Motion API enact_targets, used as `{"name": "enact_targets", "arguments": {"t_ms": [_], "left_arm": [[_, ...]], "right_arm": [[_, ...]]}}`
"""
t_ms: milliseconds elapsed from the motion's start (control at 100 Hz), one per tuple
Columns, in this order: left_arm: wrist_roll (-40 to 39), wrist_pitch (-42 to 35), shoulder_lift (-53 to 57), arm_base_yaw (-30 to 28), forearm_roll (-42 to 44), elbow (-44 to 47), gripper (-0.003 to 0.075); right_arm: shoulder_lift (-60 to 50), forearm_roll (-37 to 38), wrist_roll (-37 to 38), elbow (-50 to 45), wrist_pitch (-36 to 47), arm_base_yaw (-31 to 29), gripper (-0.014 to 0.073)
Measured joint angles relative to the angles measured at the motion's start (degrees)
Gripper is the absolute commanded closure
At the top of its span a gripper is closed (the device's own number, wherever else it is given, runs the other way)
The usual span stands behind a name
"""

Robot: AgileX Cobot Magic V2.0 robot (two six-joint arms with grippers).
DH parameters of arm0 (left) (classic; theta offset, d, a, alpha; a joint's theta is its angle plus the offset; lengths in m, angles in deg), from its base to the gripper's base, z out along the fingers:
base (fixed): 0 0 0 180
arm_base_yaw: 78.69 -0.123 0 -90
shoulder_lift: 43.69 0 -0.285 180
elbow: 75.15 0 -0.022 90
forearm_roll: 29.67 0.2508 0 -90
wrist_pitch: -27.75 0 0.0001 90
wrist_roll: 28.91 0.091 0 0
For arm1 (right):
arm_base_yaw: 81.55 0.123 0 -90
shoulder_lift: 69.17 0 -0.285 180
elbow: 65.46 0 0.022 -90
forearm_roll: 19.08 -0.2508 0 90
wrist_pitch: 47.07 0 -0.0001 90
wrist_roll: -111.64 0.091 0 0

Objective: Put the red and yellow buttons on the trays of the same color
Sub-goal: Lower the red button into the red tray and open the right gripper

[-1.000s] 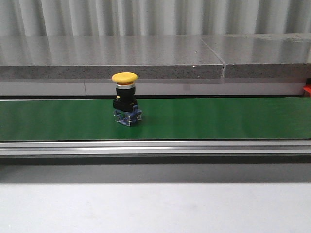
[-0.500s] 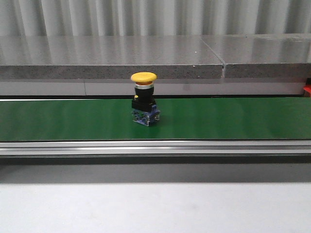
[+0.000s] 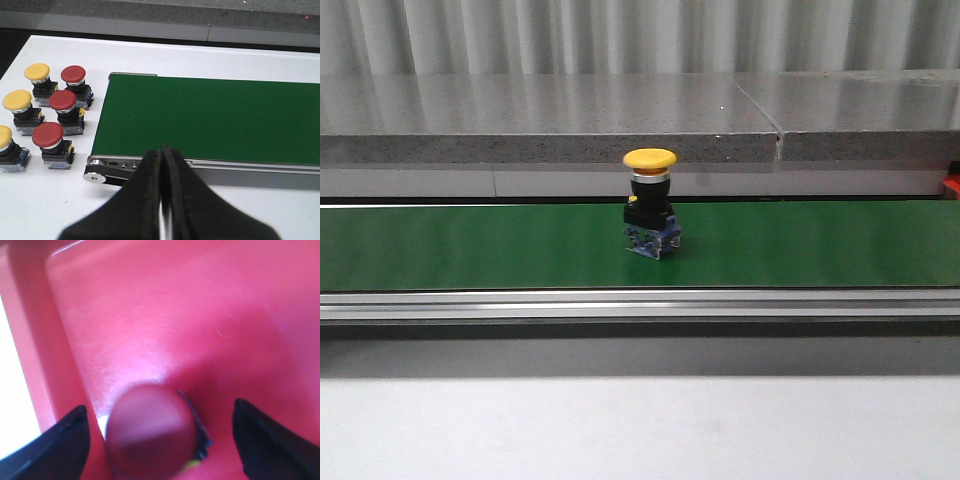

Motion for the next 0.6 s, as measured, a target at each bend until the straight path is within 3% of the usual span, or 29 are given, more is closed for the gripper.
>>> {"name": "enact_targets", "arguments": {"t_ms": [240,600], "left_arm": [[0.0,0.0,0.0,0.0,0.0,0.0,0.0741],[0.0,0.0,0.0,0.0,0.0,0.0,0.0741]], "right_arm": [[-2.03,-0.09,0.0,0.0,0.11,0.0,-0.0022],[-16.41,-0.21,0.04,0.0,-2.91,1.29,-0.0022]]}}
